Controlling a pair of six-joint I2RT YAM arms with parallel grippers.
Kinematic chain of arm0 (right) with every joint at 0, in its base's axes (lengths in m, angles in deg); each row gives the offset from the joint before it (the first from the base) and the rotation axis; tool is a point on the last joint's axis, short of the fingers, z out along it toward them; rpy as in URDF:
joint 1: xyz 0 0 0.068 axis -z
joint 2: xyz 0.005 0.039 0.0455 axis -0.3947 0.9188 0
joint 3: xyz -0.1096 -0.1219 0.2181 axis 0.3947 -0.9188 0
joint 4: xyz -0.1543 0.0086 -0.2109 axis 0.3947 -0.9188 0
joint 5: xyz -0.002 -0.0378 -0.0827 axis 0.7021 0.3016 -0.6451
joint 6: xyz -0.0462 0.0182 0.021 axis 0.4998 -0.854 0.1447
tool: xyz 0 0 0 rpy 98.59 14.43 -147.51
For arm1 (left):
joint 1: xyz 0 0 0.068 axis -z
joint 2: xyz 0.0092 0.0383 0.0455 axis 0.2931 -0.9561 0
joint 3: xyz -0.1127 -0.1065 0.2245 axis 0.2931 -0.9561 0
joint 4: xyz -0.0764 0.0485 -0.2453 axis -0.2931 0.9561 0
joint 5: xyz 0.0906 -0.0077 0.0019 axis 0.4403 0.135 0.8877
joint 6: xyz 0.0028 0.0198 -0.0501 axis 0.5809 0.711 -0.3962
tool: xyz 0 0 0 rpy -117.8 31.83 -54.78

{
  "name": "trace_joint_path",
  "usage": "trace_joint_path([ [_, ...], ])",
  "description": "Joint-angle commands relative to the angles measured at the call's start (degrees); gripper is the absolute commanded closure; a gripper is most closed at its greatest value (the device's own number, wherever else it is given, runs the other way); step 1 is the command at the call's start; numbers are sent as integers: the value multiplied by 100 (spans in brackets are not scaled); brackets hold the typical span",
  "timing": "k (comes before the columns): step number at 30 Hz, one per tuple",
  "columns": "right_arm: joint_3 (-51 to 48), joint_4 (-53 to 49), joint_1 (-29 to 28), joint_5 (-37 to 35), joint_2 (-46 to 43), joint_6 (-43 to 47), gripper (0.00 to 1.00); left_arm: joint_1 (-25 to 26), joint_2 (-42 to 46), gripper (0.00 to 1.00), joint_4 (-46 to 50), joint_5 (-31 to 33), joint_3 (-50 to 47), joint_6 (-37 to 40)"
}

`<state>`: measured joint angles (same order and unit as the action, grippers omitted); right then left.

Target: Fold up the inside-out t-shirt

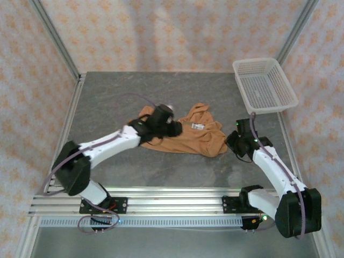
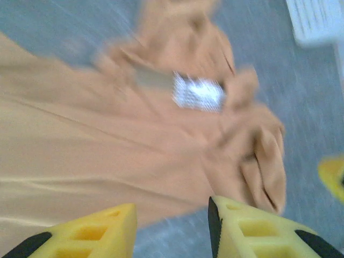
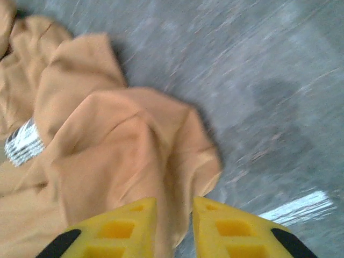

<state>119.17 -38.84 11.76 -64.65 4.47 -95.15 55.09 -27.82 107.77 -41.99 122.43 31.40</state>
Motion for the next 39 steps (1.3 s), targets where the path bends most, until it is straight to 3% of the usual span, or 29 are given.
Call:
trace_joint_path([
  [1,273,45,-475,6,147,-143,71,-473,323,59,1000,500,-329,495],
  [5,914,-244,-1160,-506,694,20,67,-1401,596,63,1066,536,-893,525],
  [7,1241,-394,-1409,-739,1088,163,65,-1736,617,59,942,385,-1115,471],
  [11,1881,-1091,-1688,-1202,2041,527,61,-1888,419,57,357,50,-1396,318],
  [14,1906,-1468,-1690,-1601,2332,612,77,-1888,-113,61,148,-256,-1244,275],
  [17,1570,-1445,-1567,-1759,2075,613,95,-1888,-586,66,205,-301,-1042,284],
  [19,1351,-1433,-1406,-1750,1897,613,100,-1888,-734,69,221,-363,-988,267],
  [24,896,-1458,-1027,-1701,1540,689,100,-1884,-585,70,180,-492,-1099,204],
  [30,700,-1716,-998,-1647,1149,718,100,-1853,-193,70,182,-498,-1325,177],
  [37,1002,-2166,-1125,-1801,311,553,84,-1748,-132,71,209,-526,-1285,205],
  [39,1064,-2190,-1203,-1650,199,474,73,-1712,-165,71,217,-509,-1268,221],
])
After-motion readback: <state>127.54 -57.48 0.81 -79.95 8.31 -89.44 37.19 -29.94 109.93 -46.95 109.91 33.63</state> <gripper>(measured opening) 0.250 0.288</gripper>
